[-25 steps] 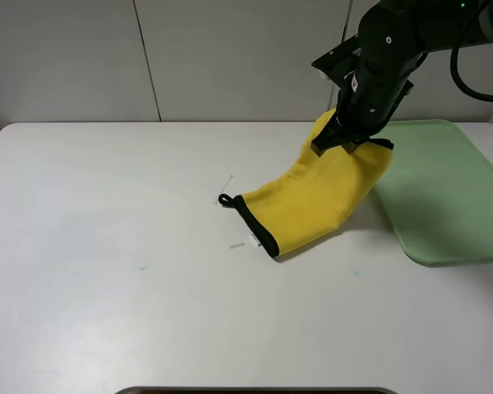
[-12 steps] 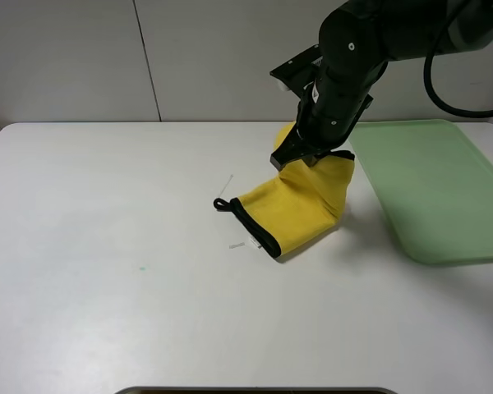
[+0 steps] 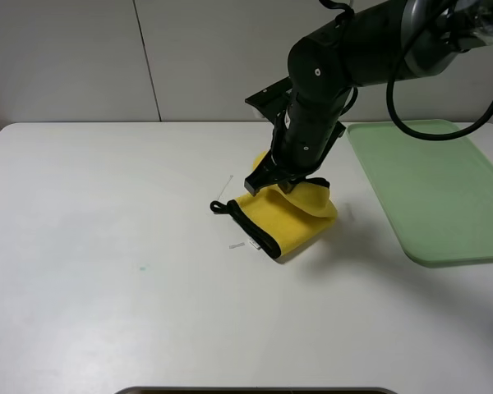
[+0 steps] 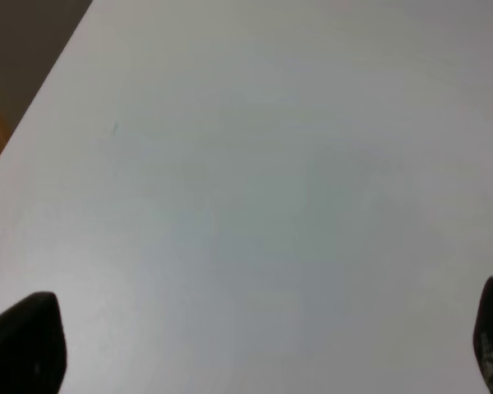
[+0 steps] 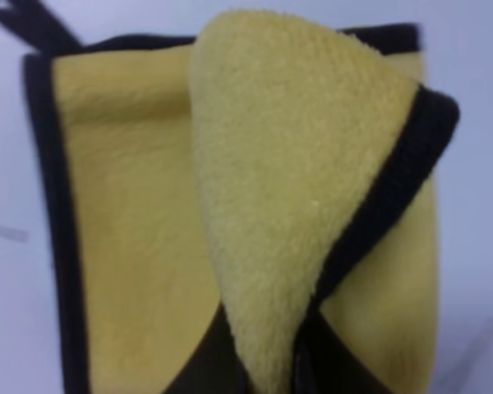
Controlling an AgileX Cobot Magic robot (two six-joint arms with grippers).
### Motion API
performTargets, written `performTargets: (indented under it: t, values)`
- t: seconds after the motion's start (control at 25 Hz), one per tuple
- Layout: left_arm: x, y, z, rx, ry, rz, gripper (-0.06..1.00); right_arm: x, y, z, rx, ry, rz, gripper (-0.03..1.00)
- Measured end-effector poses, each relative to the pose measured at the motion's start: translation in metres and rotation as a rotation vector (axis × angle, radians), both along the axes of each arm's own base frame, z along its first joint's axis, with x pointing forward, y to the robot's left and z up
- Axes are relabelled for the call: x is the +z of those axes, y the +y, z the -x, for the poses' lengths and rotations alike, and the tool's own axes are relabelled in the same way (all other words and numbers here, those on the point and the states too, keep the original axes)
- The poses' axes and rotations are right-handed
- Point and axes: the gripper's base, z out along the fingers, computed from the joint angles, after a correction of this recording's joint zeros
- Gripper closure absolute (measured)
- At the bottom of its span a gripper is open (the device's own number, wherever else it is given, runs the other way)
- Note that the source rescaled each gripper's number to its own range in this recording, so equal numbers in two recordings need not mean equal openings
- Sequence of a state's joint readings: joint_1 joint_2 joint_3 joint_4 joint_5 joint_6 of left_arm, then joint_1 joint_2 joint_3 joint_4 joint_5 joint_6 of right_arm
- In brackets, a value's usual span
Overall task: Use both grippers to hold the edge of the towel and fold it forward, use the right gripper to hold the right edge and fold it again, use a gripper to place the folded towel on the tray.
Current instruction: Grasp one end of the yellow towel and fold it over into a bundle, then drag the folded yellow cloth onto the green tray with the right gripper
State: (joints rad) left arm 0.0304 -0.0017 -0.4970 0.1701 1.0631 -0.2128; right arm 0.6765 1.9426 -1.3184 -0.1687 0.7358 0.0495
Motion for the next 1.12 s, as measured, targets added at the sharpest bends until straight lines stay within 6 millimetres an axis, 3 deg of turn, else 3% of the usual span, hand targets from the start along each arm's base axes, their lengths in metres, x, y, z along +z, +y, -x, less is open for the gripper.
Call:
performTargets:
  t: [0.32, 0.4, 0.48, 0.56, 0.6, 0.68, 0.84, 1.12]
  values:
    - [0.0, 0.0, 0.0, 0.0, 0.0, 0.0, -0.06, 0.0, 0.011, 0.009, 0.018, 0.014, -0.021, 0.91]
    - [0.0, 0.0, 0.0, 0.0, 0.0, 0.0, -0.06, -0.001, 0.015, 0.011, 0.017, 0.022, -0.034, 0.86]
    - [0.0, 0.0, 0.0, 0.0, 0.0, 0.0, -0.06, 0.0, 0.017, 0.012, 0.01, 0.025, -0.057, 0.67]
    - [0.0, 0.0, 0.0, 0.0, 0.0, 0.0, -0.06, 0.0, 0.02, 0.013, -0.016, 0.028, -0.092, 0.3]
    - [0.0, 0.0, 0.0, 0.0, 0.0, 0.0, -0.06, 0.0, 0.021, 0.012, -0.027, 0.027, -0.103, 0.16]
    - [0.0, 0.0, 0.0, 0.0, 0.0, 0.0, -0.06, 0.001, 0.022, 0.012, -0.038, 0.028, -0.122, 0.04]
    - [0.0, 0.0, 0.0, 0.0, 0.0, 0.0, -0.06, 0.001, 0.024, 0.014, -0.023, 0.041, -0.137, -0.02]
    - [0.0, 0.0, 0.0, 0.0, 0.0, 0.0, -0.06, 0.005, 0.021, 0.01, 0.077, 0.017, -0.076, -0.03]
